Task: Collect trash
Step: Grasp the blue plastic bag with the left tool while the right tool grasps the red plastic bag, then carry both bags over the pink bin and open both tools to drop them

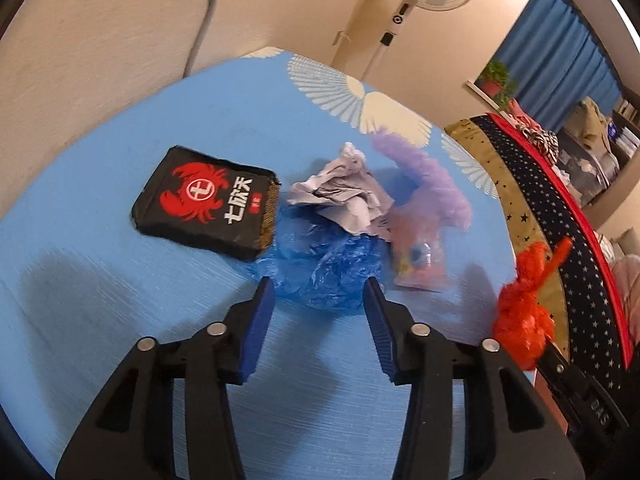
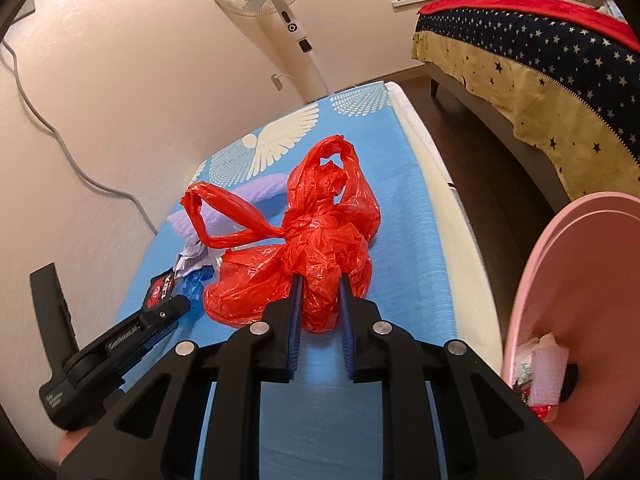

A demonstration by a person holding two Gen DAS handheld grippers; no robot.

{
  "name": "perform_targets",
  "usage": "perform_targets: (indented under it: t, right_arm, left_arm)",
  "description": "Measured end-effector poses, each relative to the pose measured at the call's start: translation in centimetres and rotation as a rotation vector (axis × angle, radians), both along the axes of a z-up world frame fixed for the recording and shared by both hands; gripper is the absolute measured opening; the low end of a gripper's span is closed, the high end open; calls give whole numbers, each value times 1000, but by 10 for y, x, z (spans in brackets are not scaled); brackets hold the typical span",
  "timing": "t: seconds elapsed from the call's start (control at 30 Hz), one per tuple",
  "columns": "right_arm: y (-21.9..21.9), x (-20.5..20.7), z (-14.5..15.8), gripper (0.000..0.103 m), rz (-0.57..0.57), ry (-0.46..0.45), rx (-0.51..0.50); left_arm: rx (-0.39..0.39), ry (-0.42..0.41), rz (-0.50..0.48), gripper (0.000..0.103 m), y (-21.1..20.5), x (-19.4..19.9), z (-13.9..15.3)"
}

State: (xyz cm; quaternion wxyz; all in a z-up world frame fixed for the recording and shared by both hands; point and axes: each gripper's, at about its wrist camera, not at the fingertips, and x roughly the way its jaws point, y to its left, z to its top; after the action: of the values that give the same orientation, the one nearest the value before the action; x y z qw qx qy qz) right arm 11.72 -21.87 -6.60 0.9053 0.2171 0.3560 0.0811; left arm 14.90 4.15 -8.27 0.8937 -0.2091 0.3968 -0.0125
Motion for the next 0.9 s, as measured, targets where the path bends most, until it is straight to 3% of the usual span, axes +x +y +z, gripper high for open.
perform_targets:
  t: [0.07,0.1,0.37,0.9]
  right_arm:
    - [-1,-4,1,17,0,2,-9]
    - [-2,-6,1,17,-1,5,-10]
    - [-1,-28,28,17,3,-20,-54]
    - [-17,-102,66,17,-32,-72,-190]
  left_arm:
    - [5,15,-9,19,0,2,-3]
    - [-5,23,-18,1,0,2,-4]
    - [56,-39,-10,0,-3,-25,21]
    - [136,-166,-153,0,-33,-100,79]
